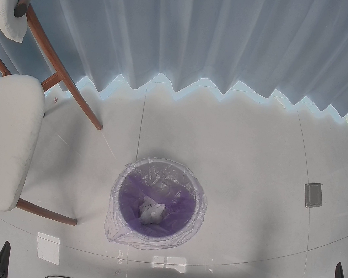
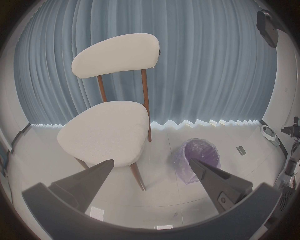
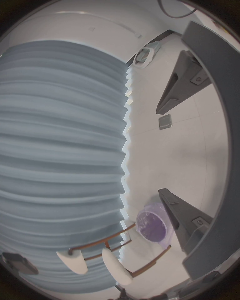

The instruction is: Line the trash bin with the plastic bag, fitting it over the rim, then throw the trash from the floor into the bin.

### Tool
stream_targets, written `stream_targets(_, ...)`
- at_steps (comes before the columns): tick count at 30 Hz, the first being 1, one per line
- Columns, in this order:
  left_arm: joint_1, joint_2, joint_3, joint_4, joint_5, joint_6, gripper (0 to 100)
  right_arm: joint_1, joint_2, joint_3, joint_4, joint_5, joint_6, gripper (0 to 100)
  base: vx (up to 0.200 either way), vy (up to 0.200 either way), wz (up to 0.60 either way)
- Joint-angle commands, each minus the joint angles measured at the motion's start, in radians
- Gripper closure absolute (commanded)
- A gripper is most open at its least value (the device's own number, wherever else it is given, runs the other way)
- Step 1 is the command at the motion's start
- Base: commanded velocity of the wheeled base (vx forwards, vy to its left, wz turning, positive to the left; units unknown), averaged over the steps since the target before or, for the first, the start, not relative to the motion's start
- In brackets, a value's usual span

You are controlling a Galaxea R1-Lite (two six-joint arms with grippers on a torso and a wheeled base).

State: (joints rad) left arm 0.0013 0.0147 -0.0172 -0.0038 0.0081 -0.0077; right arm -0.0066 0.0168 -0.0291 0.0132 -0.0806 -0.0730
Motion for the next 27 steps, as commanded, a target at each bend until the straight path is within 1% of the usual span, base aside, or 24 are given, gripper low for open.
stream_targets(1,0.0,-0.015,0.017,0.001,0.004,0.0,0,0.002,-0.015,0.009,-0.018,-0.047,-0.022,0,0.0,0.0,0.0)
stream_targets(2,0.0,-0.015,0.017,0.001,0.004,0.0,0,0.002,-0.015,0.012,-0.027,-0.048,-0.019,0,0.0,0.0,0.0)
stream_targets(4,0.0,-0.015,0.017,0.001,0.004,0.0,0,0.004,-0.015,0.023,-0.056,-0.019,-0.034,0,0.0,0.0,0.0)
stream_targets(5,0.0,-0.015,0.017,0.001,0.004,0.0,0,0.004,-0.015,0.029,-0.076,0.081,-0.071,0,0.0,0.0,0.0)
stream_targets(6,0.0,-0.015,0.017,0.001,0.004,0.0,0,0.004,-0.015,0.029,-0.078,0.105,-0.076,0,0.0,0.0,0.0)
stream_targets(7,0.0,-0.015,0.017,0.001,0.004,0.0,0,0.004,-0.015,0.029,-0.082,0.19,-0.087,0,0.0,0.0,0.0)
stream_targets(9,0.0,-0.015,0.017,0.001,0.004,0.0,0,0.004,-0.015,0.029,-0.084,0.179,-0.085,0,0.0,0.0,0.0)
stream_targets(11,0.0,-0.015,0.017,0.001,0.004,0.0,0,0.004,-0.015,0.029,-0.082,0.167,-0.039,0,0.0,0.0,0.0)
stream_targets(12,0.0,-0.015,0.017,0.001,0.004,0.0,0,0.004,-0.015,0.029,-0.082,0.167,-0.039,0,0.0,0.0,0.0)
stream_targets(13,0.0,-0.015,0.017,0.001,0.004,0.0,0,0.004,-0.015,0.029,-0.081,0.113,0.062,0,0.0,0.0,0.0)
stream_targets(15,0.0,-0.015,0.017,0.001,0.004,0.0,0,0.004,-0.015,0.029,-0.081,0.101,0.073,0,0.0,0.0,0.0)
stream_targets(16,0.0,-0.015,0.017,0.001,0.004,0.0,0,0.004,-0.017,0.029,0.007,0.016,0.098,0,0.0,0.0,0.0)
stream_targets(18,0.0,-0.015,0.017,0.001,0.004,0.0,0,0.004,-0.015,0.029,-0.018,0.018,0.09,0,0.0,0.0,0.0)
stream_targets(27,0.0,-0.015,0.017,-0.001,0.006,-0.005,0,0.004,-0.015,0.029,-0.012,0.041,0.071,0,0.0,0.0,0.0)
